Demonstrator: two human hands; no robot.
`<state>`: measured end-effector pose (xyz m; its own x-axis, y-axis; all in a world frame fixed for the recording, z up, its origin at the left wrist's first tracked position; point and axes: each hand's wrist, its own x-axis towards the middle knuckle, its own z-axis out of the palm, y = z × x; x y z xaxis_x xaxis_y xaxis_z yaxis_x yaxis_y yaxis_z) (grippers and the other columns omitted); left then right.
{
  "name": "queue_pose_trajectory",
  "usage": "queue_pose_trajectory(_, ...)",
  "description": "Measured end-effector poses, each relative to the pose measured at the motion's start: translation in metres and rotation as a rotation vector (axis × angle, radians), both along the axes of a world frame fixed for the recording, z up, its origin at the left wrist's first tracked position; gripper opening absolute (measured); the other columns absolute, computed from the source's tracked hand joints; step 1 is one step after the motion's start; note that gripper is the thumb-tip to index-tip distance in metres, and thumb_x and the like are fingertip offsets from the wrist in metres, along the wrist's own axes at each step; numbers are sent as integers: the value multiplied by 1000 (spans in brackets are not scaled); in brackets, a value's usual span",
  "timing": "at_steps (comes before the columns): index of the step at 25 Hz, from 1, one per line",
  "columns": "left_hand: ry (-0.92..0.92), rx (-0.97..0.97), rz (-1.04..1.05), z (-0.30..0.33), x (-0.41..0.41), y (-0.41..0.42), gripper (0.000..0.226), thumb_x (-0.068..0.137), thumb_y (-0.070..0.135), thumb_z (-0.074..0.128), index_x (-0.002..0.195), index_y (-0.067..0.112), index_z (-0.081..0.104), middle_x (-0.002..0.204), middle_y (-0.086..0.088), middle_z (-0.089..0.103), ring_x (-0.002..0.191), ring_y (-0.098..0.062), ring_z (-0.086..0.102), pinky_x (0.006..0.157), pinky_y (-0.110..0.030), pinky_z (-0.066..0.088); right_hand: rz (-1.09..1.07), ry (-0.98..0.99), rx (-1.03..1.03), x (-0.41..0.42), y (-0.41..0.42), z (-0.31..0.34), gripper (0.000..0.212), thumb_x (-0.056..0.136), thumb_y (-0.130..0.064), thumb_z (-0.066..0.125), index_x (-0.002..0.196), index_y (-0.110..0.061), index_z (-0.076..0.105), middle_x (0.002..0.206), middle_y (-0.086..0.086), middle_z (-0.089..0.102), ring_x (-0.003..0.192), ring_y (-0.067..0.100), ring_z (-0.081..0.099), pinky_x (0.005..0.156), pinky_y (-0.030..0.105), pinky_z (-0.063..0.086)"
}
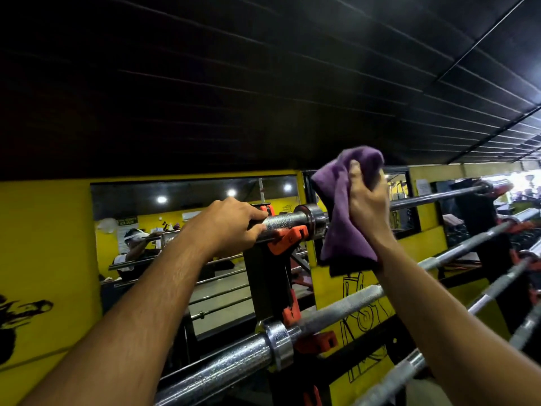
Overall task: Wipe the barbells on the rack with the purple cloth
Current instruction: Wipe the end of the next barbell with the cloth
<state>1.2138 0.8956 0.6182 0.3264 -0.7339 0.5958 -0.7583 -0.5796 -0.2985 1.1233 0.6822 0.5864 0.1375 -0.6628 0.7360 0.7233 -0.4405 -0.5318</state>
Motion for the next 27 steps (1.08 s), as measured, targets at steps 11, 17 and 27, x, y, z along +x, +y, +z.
queue_pose_trajectory(11,18,-21,27,-3,-2,-1,41,101,44,49,141,39,51,136,4,62,110,-16,62,83,-29,49,-186,296,-525,29,-2,-24,19,105,-34,50,113,-20,59,81,-12,62,69,-3,58,61,18,39)
queue_pose_trajectory(17,24,-23,17,-1,-1,1,37,101,42,51,137,36,57,132,4,65,108,-17,63,88,-34,52,-216,106,-304,-5,-13,0,22,105,-35,48,116,-18,58,91,-7,64,78,3,62,67,30,51)
queue_pose_trajectory(27,23,-3,42,-2,-3,-1,34,101,38,49,133,35,59,109,5,69,83,-8,60,68,-26,49,-235,656,-660,28,33,9,24,102,-29,53,124,-20,58,110,2,67,98,19,61,79,31,44)
